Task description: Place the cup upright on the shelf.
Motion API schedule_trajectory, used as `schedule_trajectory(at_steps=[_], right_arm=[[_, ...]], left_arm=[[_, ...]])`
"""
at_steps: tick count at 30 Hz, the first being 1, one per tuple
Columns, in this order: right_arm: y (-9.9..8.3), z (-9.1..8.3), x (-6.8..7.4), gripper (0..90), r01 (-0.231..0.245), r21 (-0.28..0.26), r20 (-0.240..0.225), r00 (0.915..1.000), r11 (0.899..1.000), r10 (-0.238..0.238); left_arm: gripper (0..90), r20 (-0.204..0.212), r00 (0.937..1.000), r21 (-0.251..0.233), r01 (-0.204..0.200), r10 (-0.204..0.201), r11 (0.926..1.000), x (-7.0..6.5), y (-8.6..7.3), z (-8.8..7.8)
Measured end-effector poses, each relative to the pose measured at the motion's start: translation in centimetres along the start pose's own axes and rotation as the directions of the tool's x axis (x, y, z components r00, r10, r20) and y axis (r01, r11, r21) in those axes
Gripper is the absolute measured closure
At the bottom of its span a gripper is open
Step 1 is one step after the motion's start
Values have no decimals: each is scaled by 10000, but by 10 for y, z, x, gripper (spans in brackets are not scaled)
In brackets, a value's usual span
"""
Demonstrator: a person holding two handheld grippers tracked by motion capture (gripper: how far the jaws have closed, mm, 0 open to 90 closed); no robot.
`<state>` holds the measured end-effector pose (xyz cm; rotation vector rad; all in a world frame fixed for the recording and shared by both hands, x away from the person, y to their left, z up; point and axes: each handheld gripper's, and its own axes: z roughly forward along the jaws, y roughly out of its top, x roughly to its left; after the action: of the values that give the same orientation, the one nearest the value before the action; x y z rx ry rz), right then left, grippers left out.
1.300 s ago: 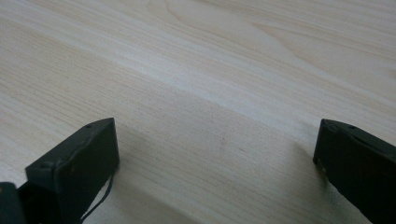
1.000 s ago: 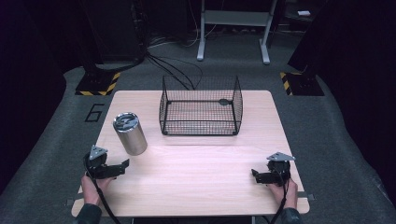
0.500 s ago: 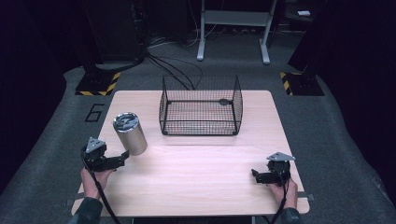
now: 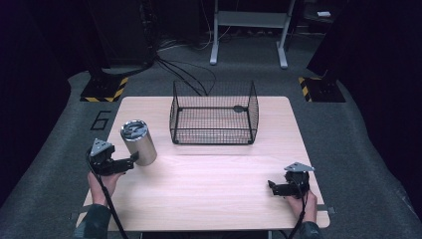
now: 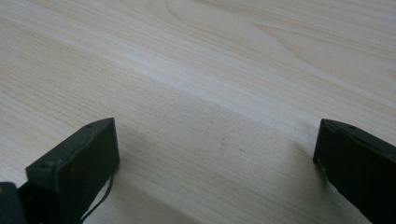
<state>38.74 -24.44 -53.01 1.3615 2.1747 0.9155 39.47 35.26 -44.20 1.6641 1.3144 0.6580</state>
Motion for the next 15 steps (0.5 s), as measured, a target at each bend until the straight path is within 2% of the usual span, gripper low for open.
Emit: schedule_trajectory(at_steps=[6,15], right_arm=[[0,0,0,0,7,-2,-2,10000,10000,-7],[0,0,0,0,-17,5,-6,10000,10000,17]], left_arm=[[0,-119,9998,-176,-165,163,9997,-4,7,6],[0,-357,9993,-441,-149,134,9989,-6,17,15]])
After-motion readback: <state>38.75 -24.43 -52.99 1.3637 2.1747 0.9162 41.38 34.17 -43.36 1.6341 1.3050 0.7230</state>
